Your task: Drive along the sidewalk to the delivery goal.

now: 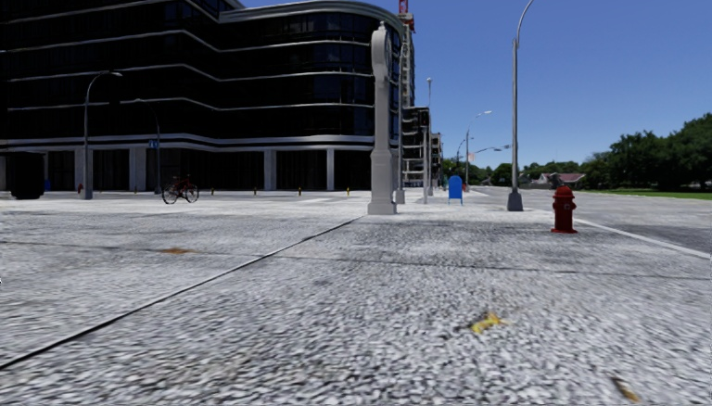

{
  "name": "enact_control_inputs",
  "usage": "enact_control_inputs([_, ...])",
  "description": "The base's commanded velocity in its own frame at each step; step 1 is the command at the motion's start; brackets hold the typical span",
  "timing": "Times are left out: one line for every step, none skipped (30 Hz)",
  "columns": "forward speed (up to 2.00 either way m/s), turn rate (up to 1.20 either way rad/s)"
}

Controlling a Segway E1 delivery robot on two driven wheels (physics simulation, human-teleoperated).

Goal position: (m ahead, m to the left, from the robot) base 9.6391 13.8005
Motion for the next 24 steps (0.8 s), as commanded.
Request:
enact_control_inputs([2.00, 0.48])
enact_control_inputs([2.00, 0.48])
enact_control_inputs([2.00, 0.48])
enact_control_inputs([2.00, 0.48])
enact_control_inputs([2.00, 0.48])
enact_control_inputs([2.00, 0.48])
enact_control_inputs([2.00, 0.48])
enact_control_inputs([2.00, 0.48])
enact_control_inputs([2.00, 0.48])
enact_control_inputs([2.00, 0.48])
enact_control_inputs([2.00, 0.48])
enact_control_inputs([2.00, 0.48])
enact_control_inputs([2.00, 0.48])
enact_control_inputs([2.00, 0.48])
enact_control_inputs([2.00, 0.49])
enact_control_inputs([2.00, 0.52])
enact_control_inputs([2.00, 0.53])
enact_control_inputs([2.00, 0.53])
enact_control_inputs([2.00, 0.53])
enact_control_inputs([2.00, 0.53])
enact_control_inputs([2.00, 0.53])
enact_control_inputs([2.00, 0.54])
enact_control_inputs([2.00, 0.54])
enact_control_inputs([2.00, 0.54])
